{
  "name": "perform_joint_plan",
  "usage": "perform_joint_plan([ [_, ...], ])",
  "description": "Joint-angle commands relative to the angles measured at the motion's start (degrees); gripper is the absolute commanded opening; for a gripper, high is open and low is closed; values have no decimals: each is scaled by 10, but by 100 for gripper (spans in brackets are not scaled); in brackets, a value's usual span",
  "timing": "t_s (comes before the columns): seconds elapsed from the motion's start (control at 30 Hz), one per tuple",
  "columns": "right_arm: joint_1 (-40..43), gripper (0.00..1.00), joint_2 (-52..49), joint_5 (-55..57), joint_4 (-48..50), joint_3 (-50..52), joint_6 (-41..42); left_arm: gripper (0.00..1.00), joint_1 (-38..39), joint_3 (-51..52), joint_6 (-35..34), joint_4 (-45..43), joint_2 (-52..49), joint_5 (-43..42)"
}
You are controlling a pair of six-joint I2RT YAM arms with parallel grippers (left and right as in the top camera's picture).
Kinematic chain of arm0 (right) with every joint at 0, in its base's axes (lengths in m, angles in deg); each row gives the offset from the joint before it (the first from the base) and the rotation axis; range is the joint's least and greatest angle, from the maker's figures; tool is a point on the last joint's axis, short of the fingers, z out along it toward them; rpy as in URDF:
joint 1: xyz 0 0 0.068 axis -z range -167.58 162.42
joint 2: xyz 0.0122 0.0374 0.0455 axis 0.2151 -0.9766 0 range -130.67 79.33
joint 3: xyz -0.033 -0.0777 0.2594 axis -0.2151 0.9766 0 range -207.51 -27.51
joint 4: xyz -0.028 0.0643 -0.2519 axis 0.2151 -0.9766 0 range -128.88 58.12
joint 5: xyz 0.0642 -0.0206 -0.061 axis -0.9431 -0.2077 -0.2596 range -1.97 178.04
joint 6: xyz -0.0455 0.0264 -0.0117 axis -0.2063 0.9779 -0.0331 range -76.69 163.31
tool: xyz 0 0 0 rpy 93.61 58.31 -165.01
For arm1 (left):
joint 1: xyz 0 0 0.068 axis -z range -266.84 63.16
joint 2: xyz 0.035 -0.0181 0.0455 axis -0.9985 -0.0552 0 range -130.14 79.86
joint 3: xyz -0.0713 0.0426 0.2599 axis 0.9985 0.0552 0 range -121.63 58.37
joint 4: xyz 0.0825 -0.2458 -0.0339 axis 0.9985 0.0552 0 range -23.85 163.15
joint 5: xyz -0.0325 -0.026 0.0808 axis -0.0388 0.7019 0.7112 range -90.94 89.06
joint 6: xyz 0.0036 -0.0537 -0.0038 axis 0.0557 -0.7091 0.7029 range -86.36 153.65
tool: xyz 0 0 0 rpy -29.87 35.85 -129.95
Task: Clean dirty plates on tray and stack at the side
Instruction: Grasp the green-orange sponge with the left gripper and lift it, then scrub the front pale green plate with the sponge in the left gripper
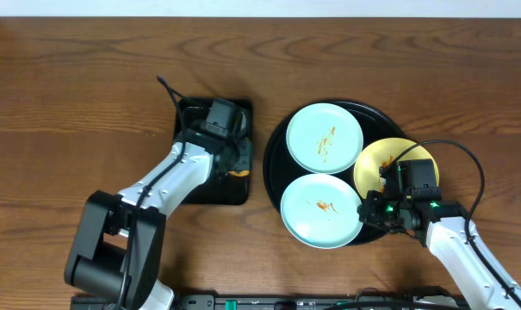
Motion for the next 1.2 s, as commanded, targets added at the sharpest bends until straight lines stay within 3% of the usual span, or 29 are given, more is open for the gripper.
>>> perform_joint_plan([
  [0.0,-6,1,-1,2,0,1,3,7,26,3,-5,-5,-6,-5],
  [0.37,-6,1,-1,2,-5,1,3,7,36,0,-5,-29,6,-16],
  [0.6,-6,1,-1,2,-5,1,3,7,16,-5,-3,-28,88,-17],
  [0.77,-6,1,-1,2,-4,1,3,8,24,-4,-10,-32,123,-115],
  [1.0,-6,1,-1,2,-4,1,3,8,103,-3,-102,-40,109,-168],
  [1.17,-6,1,-1,2,-4,1,3,8,177,-3,-220,-66,90,-168],
])
